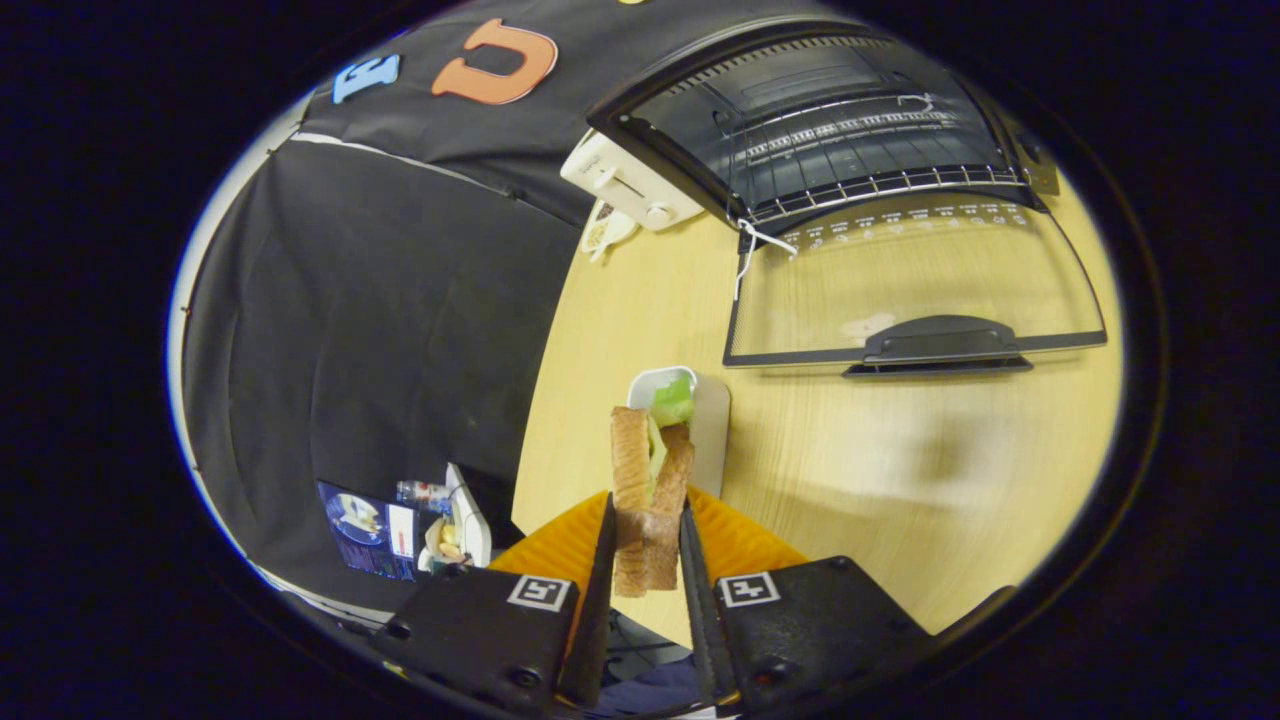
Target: Open the toaster oven, put the food inside, and close the toaster oven door.
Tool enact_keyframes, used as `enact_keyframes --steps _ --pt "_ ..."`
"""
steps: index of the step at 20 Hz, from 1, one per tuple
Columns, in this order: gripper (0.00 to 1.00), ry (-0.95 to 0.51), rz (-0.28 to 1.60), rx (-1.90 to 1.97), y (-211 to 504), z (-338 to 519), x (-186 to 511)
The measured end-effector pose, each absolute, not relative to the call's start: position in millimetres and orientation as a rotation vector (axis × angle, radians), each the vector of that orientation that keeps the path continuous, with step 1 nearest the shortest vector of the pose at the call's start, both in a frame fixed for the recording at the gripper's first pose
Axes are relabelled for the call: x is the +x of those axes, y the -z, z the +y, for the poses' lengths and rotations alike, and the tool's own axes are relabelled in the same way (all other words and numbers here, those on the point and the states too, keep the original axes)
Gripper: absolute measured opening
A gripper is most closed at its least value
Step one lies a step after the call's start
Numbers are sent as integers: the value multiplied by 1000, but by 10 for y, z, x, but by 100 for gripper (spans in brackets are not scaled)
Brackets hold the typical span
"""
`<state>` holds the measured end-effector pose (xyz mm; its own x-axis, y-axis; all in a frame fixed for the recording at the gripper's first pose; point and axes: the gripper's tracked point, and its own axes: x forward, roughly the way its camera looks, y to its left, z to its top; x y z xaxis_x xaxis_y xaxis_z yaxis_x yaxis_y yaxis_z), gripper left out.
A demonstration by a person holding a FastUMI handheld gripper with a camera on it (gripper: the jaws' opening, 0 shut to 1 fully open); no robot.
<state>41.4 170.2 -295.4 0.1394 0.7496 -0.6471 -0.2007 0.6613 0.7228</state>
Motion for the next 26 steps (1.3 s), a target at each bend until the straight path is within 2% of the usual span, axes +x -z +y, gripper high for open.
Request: enact_keyframes --steps 5,10,16,19,22,26 --pt "39 -762 1233 634 2788 1646 390" --pt "39 -821 1170 946 2466 1531 459" --pt "39 -736 995 1115 2572 1182 901" --pt "38 -651 838 1182 2606 1020 1172" --pt "38 -550 579 1302 2537 847 1542" --pt "39 -438 388 1441 2522 632 1782"
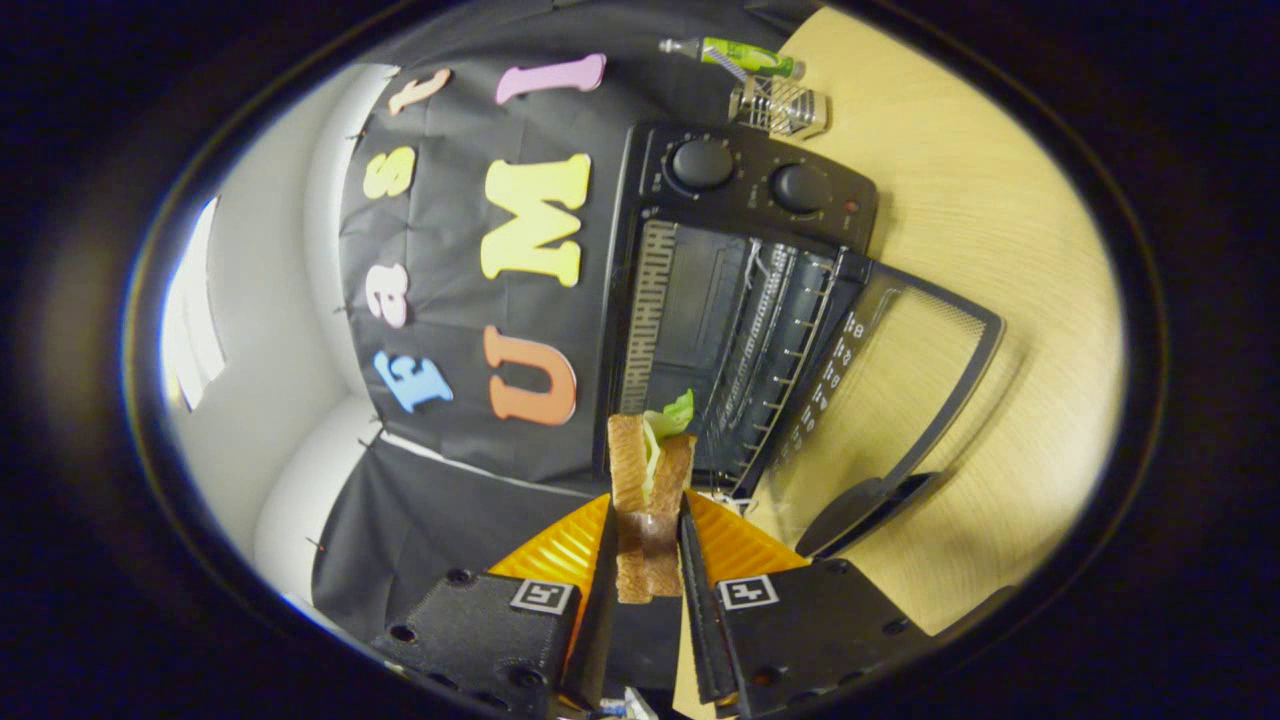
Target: Open the toaster oven, put the food inside, and close the toaster oven door.
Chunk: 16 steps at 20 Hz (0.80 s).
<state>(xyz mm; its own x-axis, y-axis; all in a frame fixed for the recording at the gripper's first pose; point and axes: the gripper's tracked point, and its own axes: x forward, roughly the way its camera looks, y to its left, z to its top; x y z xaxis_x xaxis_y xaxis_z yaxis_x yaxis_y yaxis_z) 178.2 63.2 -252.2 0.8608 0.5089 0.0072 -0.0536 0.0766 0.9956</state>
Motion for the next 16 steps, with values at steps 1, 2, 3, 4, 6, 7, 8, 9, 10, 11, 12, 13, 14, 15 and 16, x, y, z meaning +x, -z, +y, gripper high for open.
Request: enact_keyframes --steps 1,2,3,4,6,7,8,9,10,11,12,13,14,15,16 --pt "40 -407 345 1477 2544 586 1872" --pt "41 -382 304 1496 2556 538 1954" --pt "41 -360 263 1510 2544 493 2039" --pt "42 -348 230 1516 2513 467 2111" --pt "43 -349 188 1459 2460 539 2268" --pt "44 -356 206 1394 2508 630 2338" --pt "44 -355 221 1373 2543 702 2385" --pt "45 -344 240 1373 2563 738 2435" --pt "45 -326 274 1379 2637 760 2442" --pt "45 -309 288 1409 2676 770 2459" --pt "42 -302 308 1419 2717 804 2468" --pt "42 -293 324 1415 2776 830 2504" --pt "41 -286 329 1413 2796 850 2547" --pt "41 -265 330 1413 2826 838 2621" --pt "41 -236 321 1424 2853 815 2727"
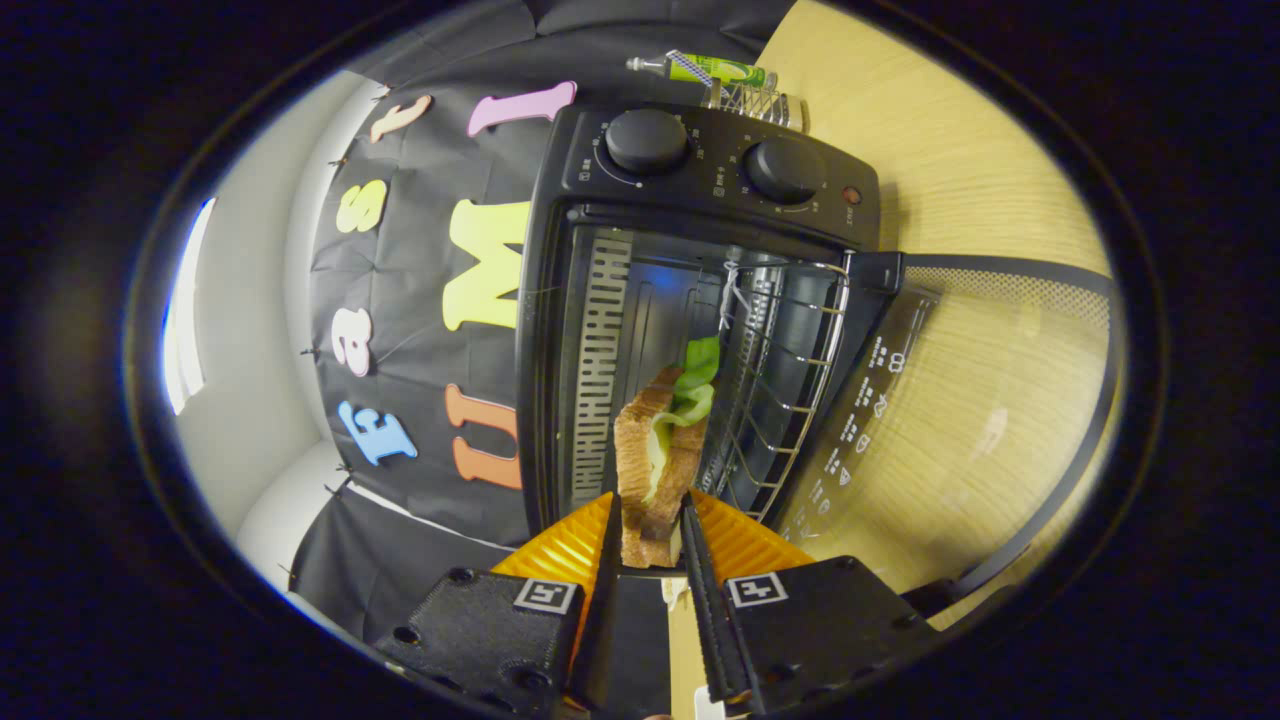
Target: Open the toaster oven, put the food inside, and close the toaster oven door.
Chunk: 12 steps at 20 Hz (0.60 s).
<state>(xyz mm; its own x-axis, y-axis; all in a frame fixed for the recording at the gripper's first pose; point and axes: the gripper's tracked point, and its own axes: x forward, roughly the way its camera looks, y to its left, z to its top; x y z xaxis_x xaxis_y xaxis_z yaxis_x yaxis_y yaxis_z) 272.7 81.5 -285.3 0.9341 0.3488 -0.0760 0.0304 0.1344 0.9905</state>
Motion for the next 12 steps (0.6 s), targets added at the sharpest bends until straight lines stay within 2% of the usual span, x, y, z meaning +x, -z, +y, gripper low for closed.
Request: enact_keyframes --steps 2,3,6,8,12 --pt "42 -113 368 1405 3025 797 2841" --pt "42 -106 376 1391 3015 796 2820" --pt "42 -218 447 1357 2901 1070 2755" --pt "45 -163 480 1346 2981 1056 2802" --pt "45 -155 444 1210 2954 988 2969"
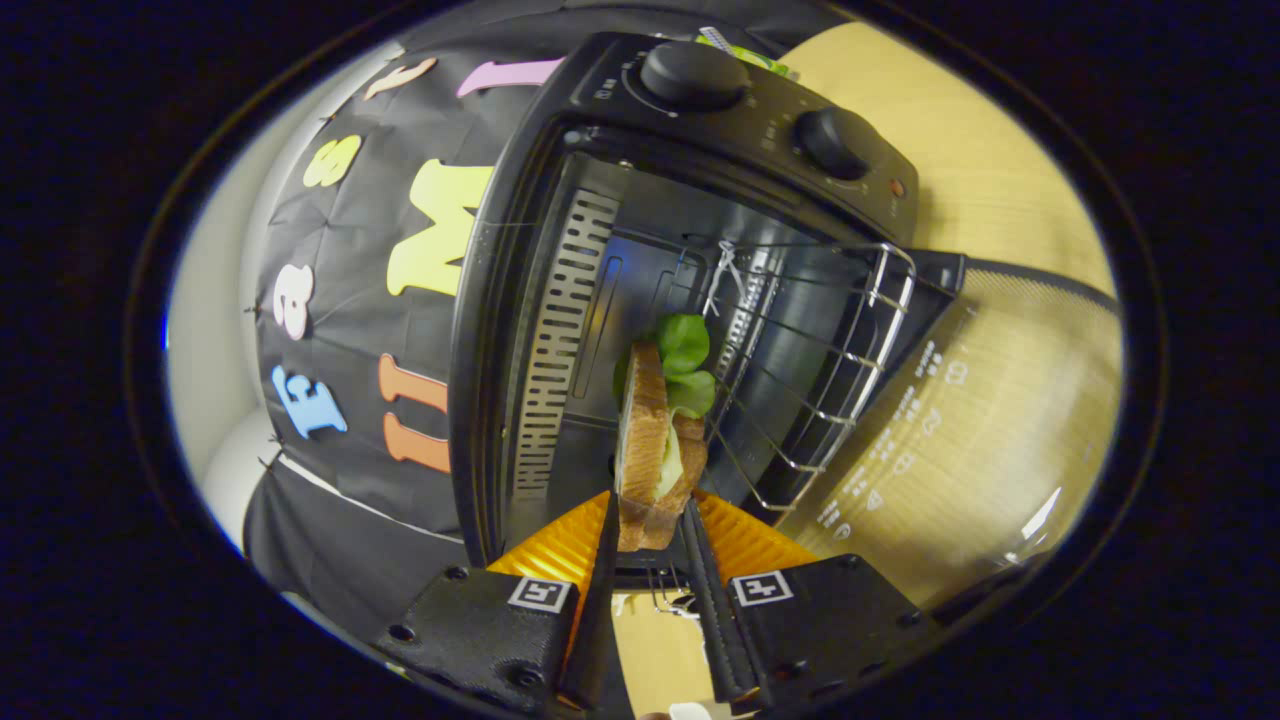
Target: Open the toaster oven, put the food inside, and close the toaster oven door.
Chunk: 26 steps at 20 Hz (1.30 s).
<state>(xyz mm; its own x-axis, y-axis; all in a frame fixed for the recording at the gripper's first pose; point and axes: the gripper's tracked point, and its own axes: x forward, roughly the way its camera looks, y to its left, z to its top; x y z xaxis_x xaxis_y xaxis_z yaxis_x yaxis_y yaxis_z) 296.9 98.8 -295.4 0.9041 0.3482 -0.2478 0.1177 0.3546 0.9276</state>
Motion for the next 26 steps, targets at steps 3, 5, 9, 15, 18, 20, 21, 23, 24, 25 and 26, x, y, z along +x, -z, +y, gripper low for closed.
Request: enact_keyframes --steps 3,5,9,15,18,20,21,23,24,25,26 --pt "46 -130 428 1062 2997 954 3096" --pt "46 -156 439 957 3025 991 3112" --pt "52 -243 491 650 3102 1107 3064" --pt "100 -167 477 178 3163 979 3014" --pt "100 -129 475 31 3276 871 2939" --pt "100 -148 487 7 3314 905 2840" --pt "100 -155 499 0 3331 932 2750" --pt "100 -126 538 -34 3377 902 2525" --pt "100 -127 541 -53 3379 905 2416" --pt "100 -132 547 -75 3422 880 2351" --pt "100 -139 556 -79 3453 862 2239"
